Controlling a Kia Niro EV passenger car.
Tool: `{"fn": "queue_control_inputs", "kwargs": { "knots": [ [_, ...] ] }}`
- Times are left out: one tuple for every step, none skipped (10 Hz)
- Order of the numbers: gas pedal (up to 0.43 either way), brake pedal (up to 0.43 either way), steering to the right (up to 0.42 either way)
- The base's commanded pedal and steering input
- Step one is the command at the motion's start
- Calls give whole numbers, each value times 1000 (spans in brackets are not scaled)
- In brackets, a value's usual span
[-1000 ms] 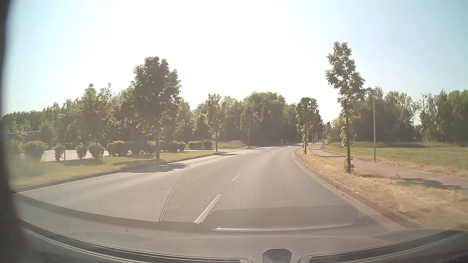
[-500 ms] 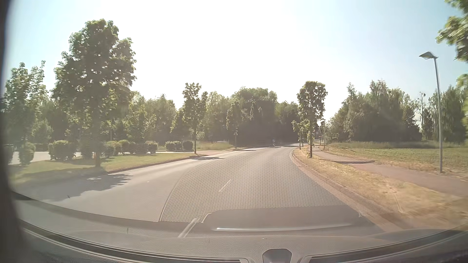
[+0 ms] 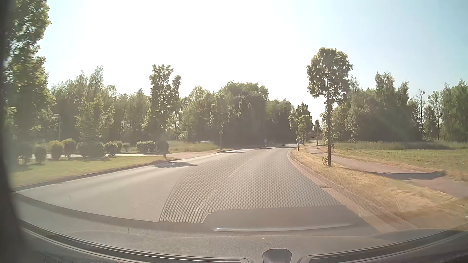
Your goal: Follow the waypoints while adhering to traffic rules and regulations
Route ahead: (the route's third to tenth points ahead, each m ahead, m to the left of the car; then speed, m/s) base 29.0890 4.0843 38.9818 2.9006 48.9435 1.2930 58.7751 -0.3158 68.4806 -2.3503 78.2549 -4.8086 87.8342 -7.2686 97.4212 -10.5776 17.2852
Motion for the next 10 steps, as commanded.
{"fn": "queue_control_inputs", "kwargs": {
  "knots": [
    [157, 6, 21],
    [157, 6, 21],
    [157, 6, 21],
    [157, 6, 20],
    [157, 6, 20],
    [157, 6, 20],
    [157, 6, 20],
    [157, 6, 20],
    [157, 6, 20],
    [157, 6, 20]
  ]
}}
